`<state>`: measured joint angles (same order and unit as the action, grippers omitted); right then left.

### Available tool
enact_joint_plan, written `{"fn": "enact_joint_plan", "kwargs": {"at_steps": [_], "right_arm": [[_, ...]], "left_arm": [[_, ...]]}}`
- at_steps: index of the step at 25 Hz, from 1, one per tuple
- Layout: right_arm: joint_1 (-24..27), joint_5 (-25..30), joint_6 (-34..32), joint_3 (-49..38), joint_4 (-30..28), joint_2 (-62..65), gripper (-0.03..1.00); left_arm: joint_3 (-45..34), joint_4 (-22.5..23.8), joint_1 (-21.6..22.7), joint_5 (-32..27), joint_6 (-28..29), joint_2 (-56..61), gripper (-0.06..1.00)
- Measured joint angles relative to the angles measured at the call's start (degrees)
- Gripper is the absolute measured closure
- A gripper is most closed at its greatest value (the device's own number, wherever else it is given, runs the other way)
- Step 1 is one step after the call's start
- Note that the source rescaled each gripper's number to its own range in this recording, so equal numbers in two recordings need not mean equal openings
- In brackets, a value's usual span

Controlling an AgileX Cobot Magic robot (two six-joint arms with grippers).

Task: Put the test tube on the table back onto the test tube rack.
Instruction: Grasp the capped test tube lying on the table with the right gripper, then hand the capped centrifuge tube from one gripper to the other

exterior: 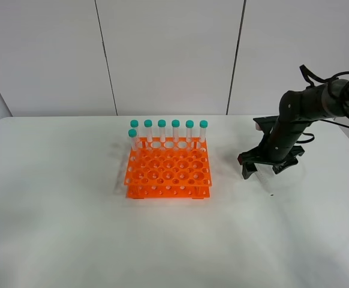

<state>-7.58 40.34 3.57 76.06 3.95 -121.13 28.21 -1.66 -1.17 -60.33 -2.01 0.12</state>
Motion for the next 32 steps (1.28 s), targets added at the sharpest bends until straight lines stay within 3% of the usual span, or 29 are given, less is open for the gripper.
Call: {"fn": "enact_joint_plan", "kwargs": {"at_steps": [9,12,14,17,18,19,24,32], "right_arm": [[0.0,1.3,0.0,0.1,-1.1,-1.8,0.06],[0.0,1.4,0.0,0.1,-1.3,-1.8,0.14],[0.0,1.7,0.0,0.1,-1.4,-1.8,0.35],[0.0,2.7,0.0,0.1,-1.4,-1.8,0.86],[0.0,2.8,0.0,0.1,-1.4,-1.8,0.97],[0.0,2.8,0.3,0.1,-1.4,-1.7,0.92],[0.0,3.7,3.2,0.1,-1.4,1.4,0.94],[0.0,9.0,6.0,-3.5,-1.3,21.7,0.94]], "left_arm": [[0.0,0.0,0.0,0.0,0.0,0.0,-0.06],[0.0,0.0,0.0,0.0,0.0,0.0,-0.06],[0.0,0.0,0.0,0.0,0.0,0.0,-0.06],[0.0,0.0,0.0,0.0,0.0,0.0,-0.06],[0.0,0.0,0.0,0.0,0.0,0.0,-0.06],[0.0,0.0,0.0,0.0,0.0,0.0,-0.06],[0.0,0.0,0.0,0.0,0.0,0.0,-0.06],[0.0,0.0,0.0,0.0,0.0,0.0,-0.06]]}}
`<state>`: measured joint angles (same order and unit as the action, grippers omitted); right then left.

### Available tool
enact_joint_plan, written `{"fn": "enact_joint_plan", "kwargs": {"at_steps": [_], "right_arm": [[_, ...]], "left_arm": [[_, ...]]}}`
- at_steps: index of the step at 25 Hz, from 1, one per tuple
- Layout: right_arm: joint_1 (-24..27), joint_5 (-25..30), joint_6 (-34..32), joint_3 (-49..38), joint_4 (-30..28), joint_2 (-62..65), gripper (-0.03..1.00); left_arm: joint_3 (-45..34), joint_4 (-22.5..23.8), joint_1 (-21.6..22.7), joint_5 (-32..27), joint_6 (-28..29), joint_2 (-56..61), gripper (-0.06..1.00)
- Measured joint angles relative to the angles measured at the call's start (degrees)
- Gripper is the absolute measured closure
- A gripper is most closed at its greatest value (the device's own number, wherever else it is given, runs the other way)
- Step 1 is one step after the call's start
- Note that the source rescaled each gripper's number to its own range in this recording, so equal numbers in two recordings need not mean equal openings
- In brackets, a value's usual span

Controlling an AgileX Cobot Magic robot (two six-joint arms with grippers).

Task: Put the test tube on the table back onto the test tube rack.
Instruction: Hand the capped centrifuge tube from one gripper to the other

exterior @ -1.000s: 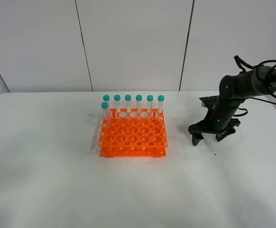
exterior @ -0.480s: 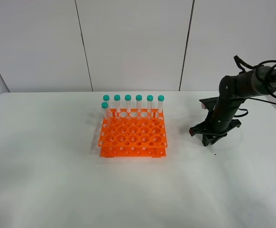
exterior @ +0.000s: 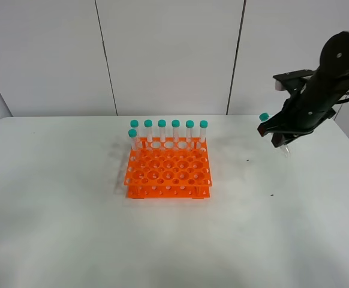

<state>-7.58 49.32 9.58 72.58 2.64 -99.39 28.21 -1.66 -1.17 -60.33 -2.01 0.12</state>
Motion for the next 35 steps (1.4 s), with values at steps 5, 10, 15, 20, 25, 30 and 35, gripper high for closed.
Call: {"fn": "enact_joint_plan", "kwargs": {"at_steps": [5,10,15,20,25,30,35], "right_arm": [[0.0,2.0,0.5,-15.2,1.4,13.6,0.94],[0.0,3.0,4.8,-19.4,4.0,19.1,0.94],[-0.8,-1.7,23.6,-17.5,22.4,17.7,0.94],[-8.0,2.3,42.1,-17.2,42.6,15.3,0.94],[-14.0,-0.6,48.8,-17.2,46.0,14.0,0.94],[-13.7,-3.6,51.8,-15.2,47.4,9.3,0.94],[-13.6,-2.5,56.5,-11.9,51.9,2.9,0.94]], "left_arm": [[0.0,0.0,0.0,0.0,0.0,0.0,-0.06],[0.0,0.0,0.0,0.0,0.0,0.0,-0.06],[0.0,0.0,0.0,0.0,0.0,0.0,-0.06],[0.0,0.0,0.0,0.0,0.0,0.0,-0.06],[0.0,0.0,0.0,0.0,0.0,0.0,-0.06],[0.0,0.0,0.0,0.0,0.0,0.0,-0.06],[0.0,0.0,0.0,0.0,0.0,0.0,-0.06]]}}
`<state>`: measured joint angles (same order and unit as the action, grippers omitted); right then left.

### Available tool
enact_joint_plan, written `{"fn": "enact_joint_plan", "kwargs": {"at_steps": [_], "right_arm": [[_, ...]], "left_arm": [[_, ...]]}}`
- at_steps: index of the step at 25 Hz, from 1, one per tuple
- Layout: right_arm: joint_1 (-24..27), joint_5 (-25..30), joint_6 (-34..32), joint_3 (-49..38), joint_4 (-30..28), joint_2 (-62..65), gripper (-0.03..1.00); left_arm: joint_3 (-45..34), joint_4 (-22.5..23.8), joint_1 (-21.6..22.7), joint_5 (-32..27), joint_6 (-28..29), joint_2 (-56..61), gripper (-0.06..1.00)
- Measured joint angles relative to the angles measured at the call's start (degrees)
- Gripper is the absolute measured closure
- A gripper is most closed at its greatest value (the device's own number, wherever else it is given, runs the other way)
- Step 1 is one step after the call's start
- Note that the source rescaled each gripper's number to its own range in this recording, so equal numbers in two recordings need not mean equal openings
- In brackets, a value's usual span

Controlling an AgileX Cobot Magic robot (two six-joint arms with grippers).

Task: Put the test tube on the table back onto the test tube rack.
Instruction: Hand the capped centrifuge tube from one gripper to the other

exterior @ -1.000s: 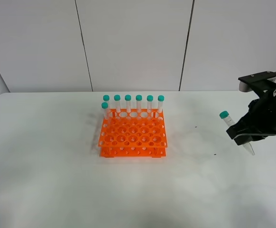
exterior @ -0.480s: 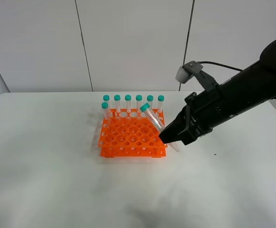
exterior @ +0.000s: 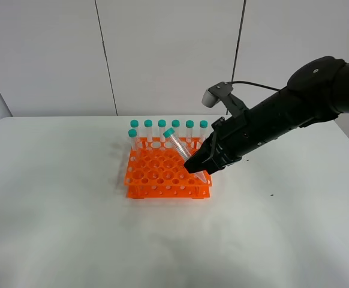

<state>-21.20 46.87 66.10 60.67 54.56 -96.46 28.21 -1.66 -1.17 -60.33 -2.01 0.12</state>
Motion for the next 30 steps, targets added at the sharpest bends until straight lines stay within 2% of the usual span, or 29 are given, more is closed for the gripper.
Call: {"fn": "enact_joint_plan", "kwargs": {"at_steps": [5,8,12,15,18,20,23,27,30], "right_arm": [[0.0,0.1,0.8,0.5,0.6,-2.0,0.94],[0.0,0.9,0.9,0.5,0.6,-2.0,0.94],[0.0,1.0,0.9,0.5,0.6,-2.0,0.94],[0.0,1.0,0.9,0.5,0.8,-2.0,0.94],[0.0,1.0,0.9,0.5,0.8,-2.0,0.94],[0.0,1.0,1.1,0.5,0.9,-2.0,0.94],[0.0,1.0,1.1,0.5,0.9,-2.0,0.94],[0.0,1.0,1.1,0.5,0.9,-2.0,0.94],[0.0,1.0,1.1,0.5,0.9,-2.0,0.94]], "left_arm": [[1.6,-0.5,0.0,0.3,1.6,-0.8,-0.06],[6.1,-3.7,0.0,2.1,2.6,-7.0,-0.06],[11.0,-11.0,0.0,11.0,1.1,-20.0,-0.06],[11.3,-17.5,0.0,18.4,-4.1,-30.8,-0.06],[11.3,-28.3,0.0,25.0,-12.6,-41.7,-0.06],[11.3,-38.8,0.0,28.2,-20.3,-48.8,-0.06],[11.3,-54.8,-1.1,30.4,-35.3,-58.3,-0.06],[11.3,-75.3,-7.3,31.5,-52.1,-69.5,-0.06],[11.8,-89.3,-12.6,32.9,-62.2,-76.4,-0.06]]}}
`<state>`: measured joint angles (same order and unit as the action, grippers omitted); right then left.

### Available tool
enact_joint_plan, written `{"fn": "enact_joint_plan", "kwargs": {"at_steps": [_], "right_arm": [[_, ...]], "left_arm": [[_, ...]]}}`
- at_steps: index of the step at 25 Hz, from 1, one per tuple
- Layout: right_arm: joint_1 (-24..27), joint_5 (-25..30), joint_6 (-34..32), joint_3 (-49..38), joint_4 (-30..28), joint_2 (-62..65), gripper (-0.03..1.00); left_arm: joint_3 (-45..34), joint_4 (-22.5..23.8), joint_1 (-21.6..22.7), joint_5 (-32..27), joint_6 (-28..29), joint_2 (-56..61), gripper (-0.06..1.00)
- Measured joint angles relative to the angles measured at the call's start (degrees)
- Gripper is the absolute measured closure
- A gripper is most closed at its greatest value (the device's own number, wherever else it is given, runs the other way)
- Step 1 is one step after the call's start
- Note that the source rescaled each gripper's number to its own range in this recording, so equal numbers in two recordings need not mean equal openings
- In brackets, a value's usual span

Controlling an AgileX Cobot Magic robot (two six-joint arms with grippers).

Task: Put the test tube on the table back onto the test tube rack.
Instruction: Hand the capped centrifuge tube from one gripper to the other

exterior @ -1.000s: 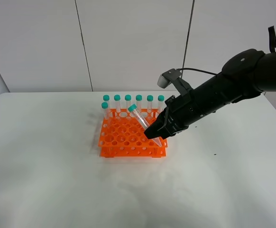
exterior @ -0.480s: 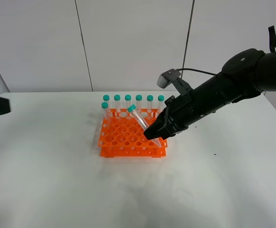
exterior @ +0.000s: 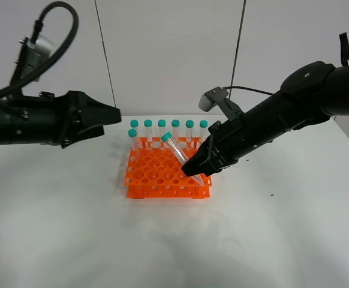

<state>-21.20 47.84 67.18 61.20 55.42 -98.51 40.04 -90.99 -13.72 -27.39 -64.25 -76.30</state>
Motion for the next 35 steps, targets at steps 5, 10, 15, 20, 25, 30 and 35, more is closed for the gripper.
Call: {"fn": "enact_joint_plan", "kwargs": {"at_steps": [5,10,15,20,25,30,35], "right_arm": [[0.0,0.0,0.0,0.0,0.0,0.0,0.94],[0.0,0.0,0.0,0.0,0.0,0.0,0.94],[0.0,0.0,0.0,0.0,0.5,0.0,0.94],[0.0,0.3,0.0,0.0,2.6,0.0,0.94],[0.0,0.3,0.0,0.0,3.0,0.0,0.94],[0.0,0.3,0.0,0.0,3.0,0.0,0.94],[0.0,0.5,0.0,0.0,3.0,0.0,0.94]], "left_arm": [[5.1,-7.3,-6.5,0.6,-7.1,-8.7,-0.06],[9.6,-7.8,-8.8,0.7,-7.5,-14.2,-0.06],[10.1,-8.0,-8.8,0.7,-7.5,-15.9,-0.06],[10.1,-8.0,-8.8,-0.8,-7.5,-17.8,-0.06],[10.2,-8.0,-8.8,-2.3,-7.5,-18.6,-0.06],[10.2,-8.0,-8.8,-2.5,-7.5,-18.6,-0.04],[10.2,-8.0,-8.8,-3.8,-7.5,-18.6,0.15]]}}
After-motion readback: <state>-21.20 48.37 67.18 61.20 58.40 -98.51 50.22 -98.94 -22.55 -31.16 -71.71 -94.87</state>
